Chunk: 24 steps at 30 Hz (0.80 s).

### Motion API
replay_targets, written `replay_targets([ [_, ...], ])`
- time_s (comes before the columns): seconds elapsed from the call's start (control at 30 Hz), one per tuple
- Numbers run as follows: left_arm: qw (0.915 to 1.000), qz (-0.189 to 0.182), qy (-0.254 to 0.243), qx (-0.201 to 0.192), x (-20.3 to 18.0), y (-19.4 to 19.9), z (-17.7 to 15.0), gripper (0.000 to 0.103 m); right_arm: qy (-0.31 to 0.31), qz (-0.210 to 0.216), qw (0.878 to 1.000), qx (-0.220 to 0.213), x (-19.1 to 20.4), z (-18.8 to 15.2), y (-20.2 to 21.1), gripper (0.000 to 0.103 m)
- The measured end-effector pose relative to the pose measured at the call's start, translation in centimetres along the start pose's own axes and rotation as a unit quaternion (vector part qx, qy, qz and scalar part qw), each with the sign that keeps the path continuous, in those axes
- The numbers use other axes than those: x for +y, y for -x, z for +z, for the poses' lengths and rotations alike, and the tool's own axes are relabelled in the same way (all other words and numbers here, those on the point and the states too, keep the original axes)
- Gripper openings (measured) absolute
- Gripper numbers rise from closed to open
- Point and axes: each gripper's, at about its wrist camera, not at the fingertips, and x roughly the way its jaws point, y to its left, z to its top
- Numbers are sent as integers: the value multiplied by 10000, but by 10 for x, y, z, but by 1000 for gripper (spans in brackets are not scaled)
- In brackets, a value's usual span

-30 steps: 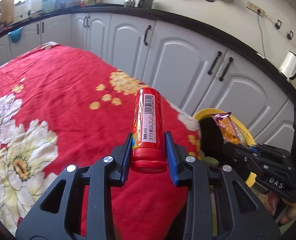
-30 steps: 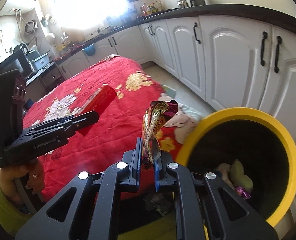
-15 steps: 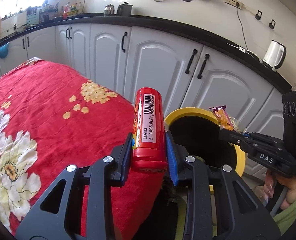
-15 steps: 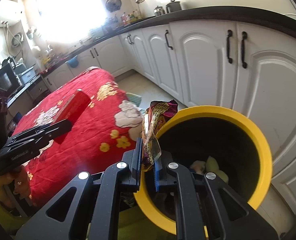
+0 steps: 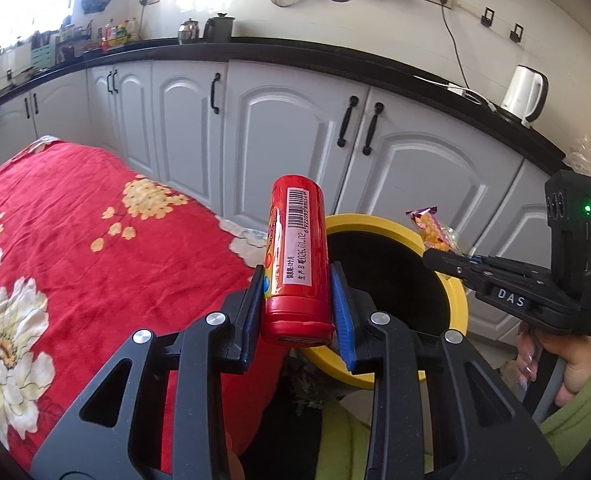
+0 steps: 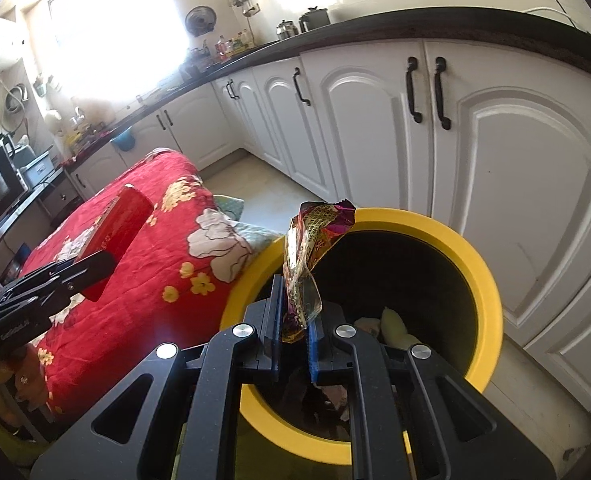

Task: Collect trash
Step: 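Carry the red can and gold wrapper over the yellow bin with both grippers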

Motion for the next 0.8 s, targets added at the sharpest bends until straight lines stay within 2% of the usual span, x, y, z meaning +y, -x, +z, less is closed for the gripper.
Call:
replay_targets([
  [0.43,9995,-146,-250,137,-26,-15,-2,24,-123,-195,9997,27,-20,-10,3,10],
  [0.8,9979,-253,-427,413,-43,-37,-9,24,-293,-307,9989,197,-38,-24,-2,10],
])
